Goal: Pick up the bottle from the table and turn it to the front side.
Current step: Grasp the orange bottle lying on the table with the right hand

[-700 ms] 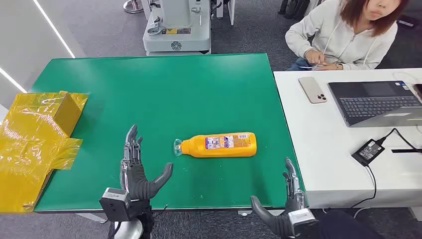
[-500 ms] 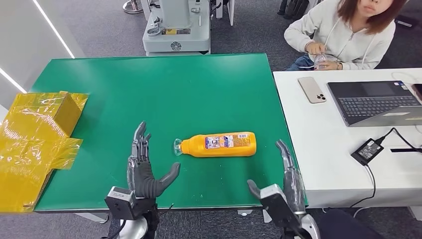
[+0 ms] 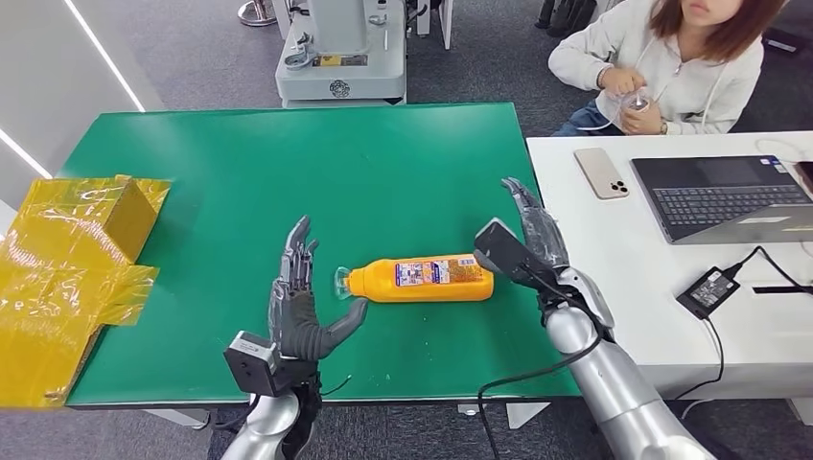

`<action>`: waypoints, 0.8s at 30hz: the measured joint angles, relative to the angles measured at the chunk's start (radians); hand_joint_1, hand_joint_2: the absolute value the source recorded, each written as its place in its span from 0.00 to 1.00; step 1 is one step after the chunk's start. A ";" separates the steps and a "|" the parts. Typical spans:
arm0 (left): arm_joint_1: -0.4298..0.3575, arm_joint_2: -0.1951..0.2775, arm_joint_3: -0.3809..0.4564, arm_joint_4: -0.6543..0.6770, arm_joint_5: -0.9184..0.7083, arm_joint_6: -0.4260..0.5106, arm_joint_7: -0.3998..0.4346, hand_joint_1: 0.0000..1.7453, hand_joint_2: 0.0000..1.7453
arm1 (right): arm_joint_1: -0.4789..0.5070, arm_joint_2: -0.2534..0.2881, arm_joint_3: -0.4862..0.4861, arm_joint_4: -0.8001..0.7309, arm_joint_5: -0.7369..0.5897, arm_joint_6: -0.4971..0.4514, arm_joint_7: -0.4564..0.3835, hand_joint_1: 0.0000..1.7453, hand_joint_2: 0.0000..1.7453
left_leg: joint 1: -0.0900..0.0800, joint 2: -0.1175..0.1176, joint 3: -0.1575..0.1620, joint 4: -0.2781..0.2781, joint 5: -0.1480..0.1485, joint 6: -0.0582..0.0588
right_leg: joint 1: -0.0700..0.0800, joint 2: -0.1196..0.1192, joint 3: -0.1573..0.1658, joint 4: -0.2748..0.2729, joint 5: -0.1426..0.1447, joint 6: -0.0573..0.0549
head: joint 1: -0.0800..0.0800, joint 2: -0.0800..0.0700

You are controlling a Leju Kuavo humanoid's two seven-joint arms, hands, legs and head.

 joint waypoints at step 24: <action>-0.126 -0.034 -0.044 0.141 0.019 -0.040 0.006 0.00 1.00 | -0.431 0.140 0.270 0.485 -0.118 0.542 -0.035 0.00 1.00 | 0.000 -0.001 -0.002 0.000 0.001 -0.001 | 0.000 0.000 -0.002 0.001 0.000 0.000 | 0.000 0.000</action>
